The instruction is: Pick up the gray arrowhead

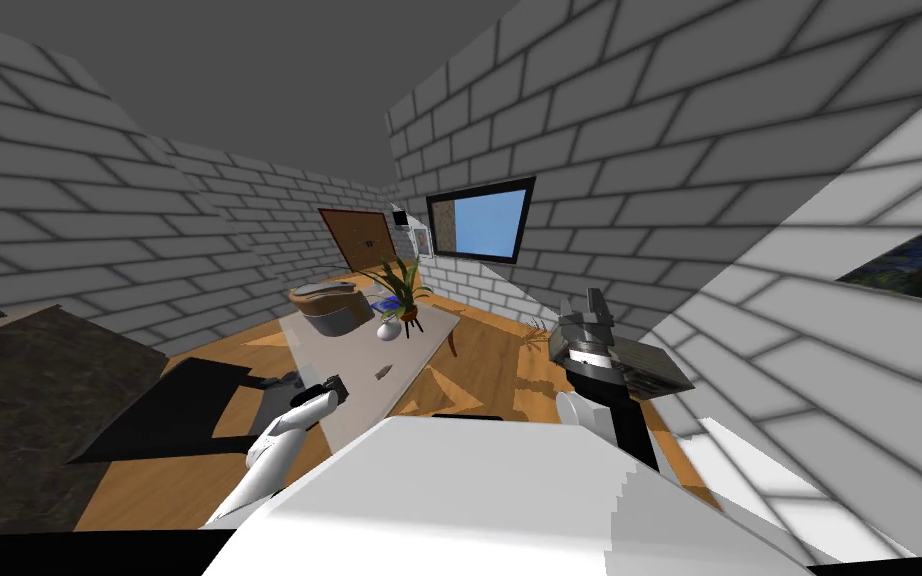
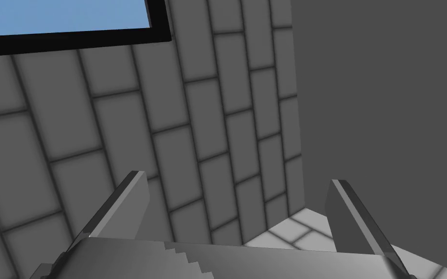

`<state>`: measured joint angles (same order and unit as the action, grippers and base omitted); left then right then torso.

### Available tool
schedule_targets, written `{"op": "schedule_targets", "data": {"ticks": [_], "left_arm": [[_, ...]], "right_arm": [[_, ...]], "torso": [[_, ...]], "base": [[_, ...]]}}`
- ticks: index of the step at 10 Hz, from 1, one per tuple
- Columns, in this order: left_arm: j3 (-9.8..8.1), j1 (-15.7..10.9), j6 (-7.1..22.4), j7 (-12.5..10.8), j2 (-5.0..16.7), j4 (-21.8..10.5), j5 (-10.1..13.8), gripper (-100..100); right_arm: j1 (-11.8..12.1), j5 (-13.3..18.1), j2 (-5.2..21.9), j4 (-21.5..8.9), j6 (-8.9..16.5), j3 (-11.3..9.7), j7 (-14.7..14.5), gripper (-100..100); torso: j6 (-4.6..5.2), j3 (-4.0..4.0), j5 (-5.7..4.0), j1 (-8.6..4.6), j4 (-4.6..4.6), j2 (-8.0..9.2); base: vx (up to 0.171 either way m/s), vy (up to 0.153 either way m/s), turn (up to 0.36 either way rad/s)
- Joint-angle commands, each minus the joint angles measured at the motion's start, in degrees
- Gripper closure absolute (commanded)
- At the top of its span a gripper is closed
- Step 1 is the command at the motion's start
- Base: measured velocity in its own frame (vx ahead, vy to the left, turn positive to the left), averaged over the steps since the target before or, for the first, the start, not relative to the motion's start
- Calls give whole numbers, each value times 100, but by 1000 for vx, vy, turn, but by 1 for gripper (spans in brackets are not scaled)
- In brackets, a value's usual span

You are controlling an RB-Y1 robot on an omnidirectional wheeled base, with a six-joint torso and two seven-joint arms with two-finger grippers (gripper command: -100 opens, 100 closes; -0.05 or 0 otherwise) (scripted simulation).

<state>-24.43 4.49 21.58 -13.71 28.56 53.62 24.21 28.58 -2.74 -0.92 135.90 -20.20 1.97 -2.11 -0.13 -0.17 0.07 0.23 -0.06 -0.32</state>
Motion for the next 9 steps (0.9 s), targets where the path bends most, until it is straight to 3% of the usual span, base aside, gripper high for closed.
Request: {"op": "schedule_targets", "data": {"ticks": [1,3,6,8,9], "left_arm": [[-75,-104,187,-82,69,-286,155,-100],[-75,-104,187,-82,69,-420,155,-100],[-271,-254,633,-291,132,-873,342,-100],[-271,-254,633,-291,132,-1027,342,-100],[-364,-322,843,-396,156,-1312,430,-100]], "right_arm": [[0,0,0,0,0,0,0,0],[0,0,0,0,0,0,0,0],[0,0,0,0,0,0,0,0],[0,0,0,0,0,0,0,0],[0,0,0,0,0,0,0,0]], "torso": [[0,0,0,0,0,0],[0,-2,1,5,-1,-4],[3,-3,2,8,-1,-6],[1,-6,2,9,-2,-10],[-1,-4,1,1,-2,-6]], "base": [[14,18,-320],[10,29,-45],[21,43,-229],[18,34,-58],[25,28,-211]]}}
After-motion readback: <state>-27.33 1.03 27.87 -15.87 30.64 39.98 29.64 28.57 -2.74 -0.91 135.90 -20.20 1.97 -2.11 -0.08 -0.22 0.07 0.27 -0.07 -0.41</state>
